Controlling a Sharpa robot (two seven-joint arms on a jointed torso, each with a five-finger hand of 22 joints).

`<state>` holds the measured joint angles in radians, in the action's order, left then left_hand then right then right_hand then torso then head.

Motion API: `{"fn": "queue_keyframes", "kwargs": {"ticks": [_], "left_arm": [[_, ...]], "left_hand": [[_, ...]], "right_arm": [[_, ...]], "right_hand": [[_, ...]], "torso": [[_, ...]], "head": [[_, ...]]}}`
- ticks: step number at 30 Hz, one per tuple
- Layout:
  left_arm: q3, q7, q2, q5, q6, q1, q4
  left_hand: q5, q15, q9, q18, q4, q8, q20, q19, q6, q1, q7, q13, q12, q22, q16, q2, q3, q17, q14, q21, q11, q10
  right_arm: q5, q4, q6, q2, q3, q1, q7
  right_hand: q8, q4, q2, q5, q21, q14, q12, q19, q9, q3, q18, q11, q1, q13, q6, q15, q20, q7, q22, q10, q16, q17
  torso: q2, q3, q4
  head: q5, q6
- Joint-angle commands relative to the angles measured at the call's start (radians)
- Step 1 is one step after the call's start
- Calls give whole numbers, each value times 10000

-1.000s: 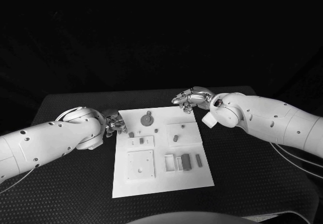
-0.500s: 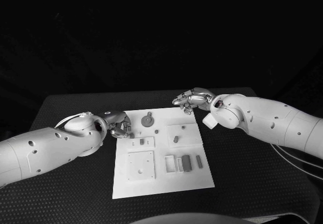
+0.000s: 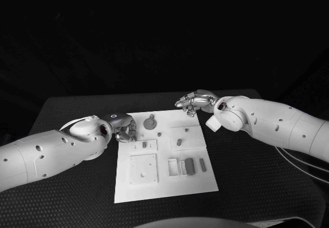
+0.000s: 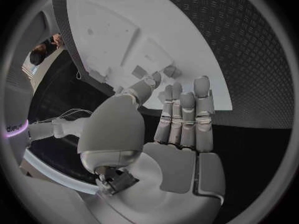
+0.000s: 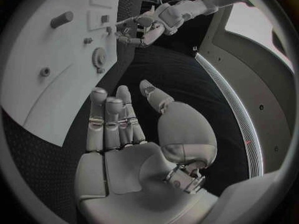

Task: Assemble the parts on the task board

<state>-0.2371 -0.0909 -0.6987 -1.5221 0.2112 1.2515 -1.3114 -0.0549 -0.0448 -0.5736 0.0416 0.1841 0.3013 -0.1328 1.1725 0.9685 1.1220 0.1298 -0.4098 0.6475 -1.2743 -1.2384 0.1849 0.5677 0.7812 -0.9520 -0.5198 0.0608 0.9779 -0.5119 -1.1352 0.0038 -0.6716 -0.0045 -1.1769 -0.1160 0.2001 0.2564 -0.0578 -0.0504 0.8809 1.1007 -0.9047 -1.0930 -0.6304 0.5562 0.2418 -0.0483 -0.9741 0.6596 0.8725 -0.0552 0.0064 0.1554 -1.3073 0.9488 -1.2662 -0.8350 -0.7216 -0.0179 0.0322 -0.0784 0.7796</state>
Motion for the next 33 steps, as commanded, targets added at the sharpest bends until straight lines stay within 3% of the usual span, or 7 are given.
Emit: {"fn": "queue_keyframes", "kwargs": {"ticks": [1, 8, 18, 33], "left_arm": [[3, -77, 116, -299, -105, -57, 84], [5, -293, 277, -372, -296, -174, 296], [6, -481, 375, -409, -364, -195, 504], [7, -462, 480, -349, -634, -226, 939]], "left_hand": [[29, -17, 26, 564, -149, 64, -89, 69, 103, -199, -13, 16, -6, -23, -38, -18, -82, -18, -71, 46, -13, 126], [30, -64, 66, 556, -445, 60, -140, 142, 180, -439, -46, 37, 8, -76, -113, -45, -196, -15, -110, 54, -58, 215], [34, -121, 132, 555, -624, -10, -191, 202, 131, -547, -18, -87, 192, -143, -202, -71, -290, 4, -134, 56, -119, 300], [33, -135, 197, 537, -748, -72, -223, 223, 95, -576, 7, -218, 310, -236, -279, -467, -350, 21, -120, 64, -127, 168]], "right_arm": [[16, -6, 63, 10, 2, 9, -86], [16, -1, 65, 3, 2, 14, -89], [16, -12, 64, -4, 2, 21, -90], [16, -13, 57, -13, 2, 27, -91]], "right_hand": [[-43, -73, 13, -38, -60, -76, -68, -7, 15, 4, 200, -31, 95, -8, -17, -17, -91, 68, -163, -56, 40, 15], [-43, -74, 13, -37, -60, -76, -69, -7, 15, 4, 200, -31, 96, -10, -17, -17, -91, 68, -163, -56, 40, 15], [-43, -76, 15, -37, -60, -76, -70, -7, 16, 4, 200, -31, 98, -12, -18, -17, -91, 69, -163, -56, 40, 15], [-42, -81, 16, -37, -60, -76, -72, -8, 16, 3, 200, -31, 102, -15, -18, -17, -91, 69, -163, -57, 40, 16]], "torso": [[-2, 4, -3], [-9, 3, -13], [0, 13, 2], [1, 9, 2]], "head": [[-11, 3], [-30, 12], [-57, 14], [-76, 21]]}}
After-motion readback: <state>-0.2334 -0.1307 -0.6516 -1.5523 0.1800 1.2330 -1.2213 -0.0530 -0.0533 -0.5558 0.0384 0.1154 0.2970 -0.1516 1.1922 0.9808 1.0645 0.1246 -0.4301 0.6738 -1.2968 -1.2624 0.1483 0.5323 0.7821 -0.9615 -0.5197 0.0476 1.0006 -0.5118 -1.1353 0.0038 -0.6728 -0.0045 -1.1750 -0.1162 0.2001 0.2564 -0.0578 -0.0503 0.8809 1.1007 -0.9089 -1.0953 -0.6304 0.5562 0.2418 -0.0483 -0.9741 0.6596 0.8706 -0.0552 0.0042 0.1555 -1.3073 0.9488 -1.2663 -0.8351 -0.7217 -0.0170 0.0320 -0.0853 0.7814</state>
